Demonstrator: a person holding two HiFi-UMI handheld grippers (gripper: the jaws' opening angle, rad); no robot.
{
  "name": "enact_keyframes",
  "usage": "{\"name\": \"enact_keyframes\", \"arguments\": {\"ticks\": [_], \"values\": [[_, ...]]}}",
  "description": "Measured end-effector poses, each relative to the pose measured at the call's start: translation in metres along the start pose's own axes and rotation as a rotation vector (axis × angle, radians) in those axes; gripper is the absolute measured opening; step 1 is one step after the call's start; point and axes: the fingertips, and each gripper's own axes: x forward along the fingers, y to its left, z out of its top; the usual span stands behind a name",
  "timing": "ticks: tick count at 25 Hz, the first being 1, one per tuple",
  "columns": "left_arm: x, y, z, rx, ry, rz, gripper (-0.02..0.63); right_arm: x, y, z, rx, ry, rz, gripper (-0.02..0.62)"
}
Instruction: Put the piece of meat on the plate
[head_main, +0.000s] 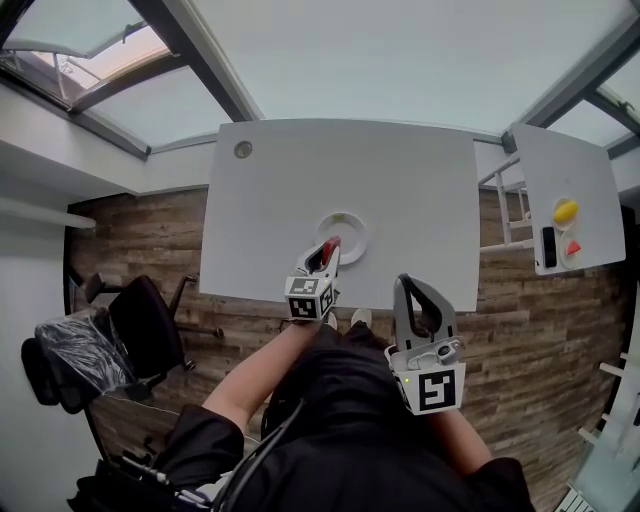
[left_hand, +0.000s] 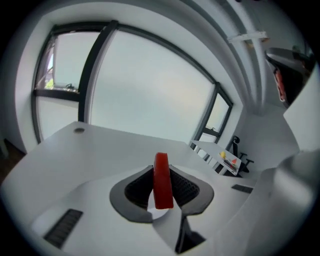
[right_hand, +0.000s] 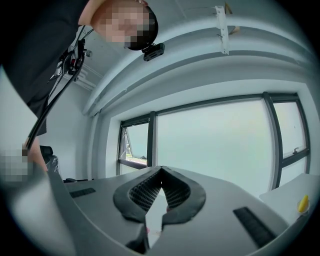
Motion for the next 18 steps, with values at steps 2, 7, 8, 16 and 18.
{"name": "enact_keyframes", "arguments": {"ticks": [2, 7, 8, 16, 18], "values": [[0.009, 0.01, -0.01, -0.063, 0.029, 0.024, 0.089, 0.002, 0.0, 0.001, 0.002, 0.0, 0.0, 0.003], [0.025, 0.02, -0.025, -0.055, 0.072, 0.044, 0.089, 0.003, 0.001, -0.004, -0.007, 0.013, 0.008, 0.003], [0.029, 0.021, -0.028, -0.047, 0.08, 0.043, 0.089, 0.004, 0.001, -0.007, 0.0, 0.022, 0.012, 0.003], [0.06, 0.029, -0.053, -0.032, 0.164, 0.054, 0.089, 0.008, 0.0, -0.008, 0.008, 0.044, 0.012, 0.003], [0.064, 0.027, -0.058, -0.018, 0.182, 0.039, 0.089, 0.006, -0.001, -0.009, 0.007, 0.053, 0.007, 0.003]]}}
